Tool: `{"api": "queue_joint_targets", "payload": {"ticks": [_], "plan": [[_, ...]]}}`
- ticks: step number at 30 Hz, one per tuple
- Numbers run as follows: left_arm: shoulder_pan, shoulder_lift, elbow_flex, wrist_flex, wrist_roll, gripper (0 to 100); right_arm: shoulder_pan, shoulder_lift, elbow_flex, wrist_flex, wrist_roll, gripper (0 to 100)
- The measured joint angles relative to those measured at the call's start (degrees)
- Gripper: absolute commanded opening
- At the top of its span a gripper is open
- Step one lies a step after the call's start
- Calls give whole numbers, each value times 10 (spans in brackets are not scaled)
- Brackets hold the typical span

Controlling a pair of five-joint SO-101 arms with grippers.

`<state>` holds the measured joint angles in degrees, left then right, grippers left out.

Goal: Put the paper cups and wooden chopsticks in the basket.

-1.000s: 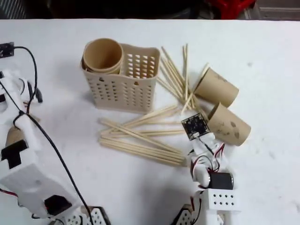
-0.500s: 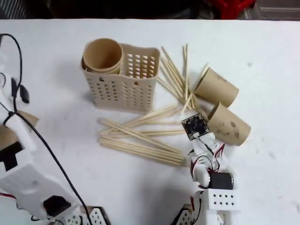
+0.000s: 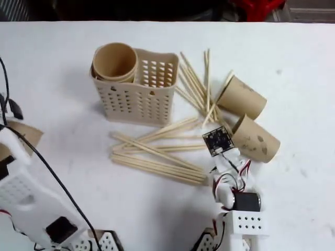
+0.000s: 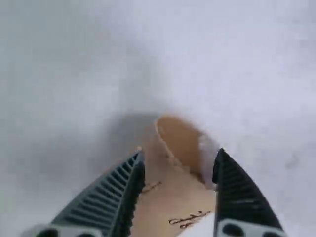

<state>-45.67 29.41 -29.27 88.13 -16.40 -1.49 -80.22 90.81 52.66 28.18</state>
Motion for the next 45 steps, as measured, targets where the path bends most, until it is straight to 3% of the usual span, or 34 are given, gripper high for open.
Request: {"api": "queue_joint_targets", "payload": {"ticks": [8,18,27,37,45], "plan": [[0,39,-20,4,5,237,0,0,0,0,0,91],[-8,29,-21,128,-105,164,0,0,0,0,0,91],[-108,-53,-16,138,-235,126,0,0,0,0,0,91],[-255,-147,215,131,-454,131,0,0,0,0,0,91],[-280,-170,375,-25,-481,91,0,0,0,0,0,91]]}}
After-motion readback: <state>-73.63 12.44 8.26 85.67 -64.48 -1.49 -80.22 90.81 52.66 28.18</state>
